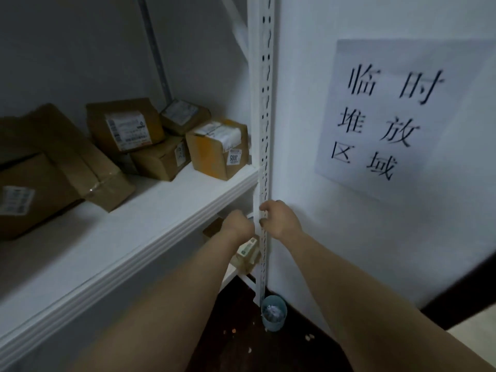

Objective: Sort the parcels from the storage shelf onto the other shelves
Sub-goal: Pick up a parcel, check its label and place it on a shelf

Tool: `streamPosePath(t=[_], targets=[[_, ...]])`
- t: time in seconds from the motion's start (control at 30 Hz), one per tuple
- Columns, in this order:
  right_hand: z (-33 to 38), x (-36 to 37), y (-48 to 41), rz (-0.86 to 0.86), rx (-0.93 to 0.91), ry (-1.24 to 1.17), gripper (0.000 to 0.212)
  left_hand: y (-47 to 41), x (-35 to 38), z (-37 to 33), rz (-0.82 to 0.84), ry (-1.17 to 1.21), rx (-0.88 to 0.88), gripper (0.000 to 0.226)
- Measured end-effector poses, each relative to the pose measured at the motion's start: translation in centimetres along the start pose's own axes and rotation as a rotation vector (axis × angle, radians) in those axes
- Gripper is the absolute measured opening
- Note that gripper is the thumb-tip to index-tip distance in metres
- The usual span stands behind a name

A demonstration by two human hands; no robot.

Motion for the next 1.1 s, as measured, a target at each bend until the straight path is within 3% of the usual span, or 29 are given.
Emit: streamPosePath(t=[0.13,0.3,0.4,0.5,0.73,1.1], targets=[[4.0,-3.9,0.0,-0.116,-0.09,-0.05,0.039,-0.1,-4.9,-3.1,-0.211,-0.008,0.095,0.025],[8.0,-6.2,-1.9,-0.135,-0.151,-0.082,0.045,-0.6,-10.4,-4.9,-0.392,0.073,0.102,0.027],[9.6,-6.8,-3.5,-0.141,-0.156,-0.079,0.049,-1.9,-12.7,-5.6,-0.42,0.051,0.14,0.043],[10.6,-7.6,-5.0,-0.149,-0.152,-0.044,0.05,-3.5,-14.4,-6.5,-0.454,-0.041,0.077,0.079],[11.4,-8.0,-7.9,-0.148,-0.126,0.008,0.056,-5.7,-15.5,-7.8,-0.373,-0.095,0.01,0.124],[10.9,-8.2,-9.0,-0.136,-0.136,-0.095,0.046,-7.5,-16.2,-8.1,-0.295,-0.049,0.057,0.131]])
Point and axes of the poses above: each hand's wrist, its own y-axis away from the middle knuckle, its own x-axis out of the palm, z = x × y, the point moved 3 cm from there along -y, towards the middle knuckle, and after that the axes turned 7 degrees about z, right-handed, at the moved point
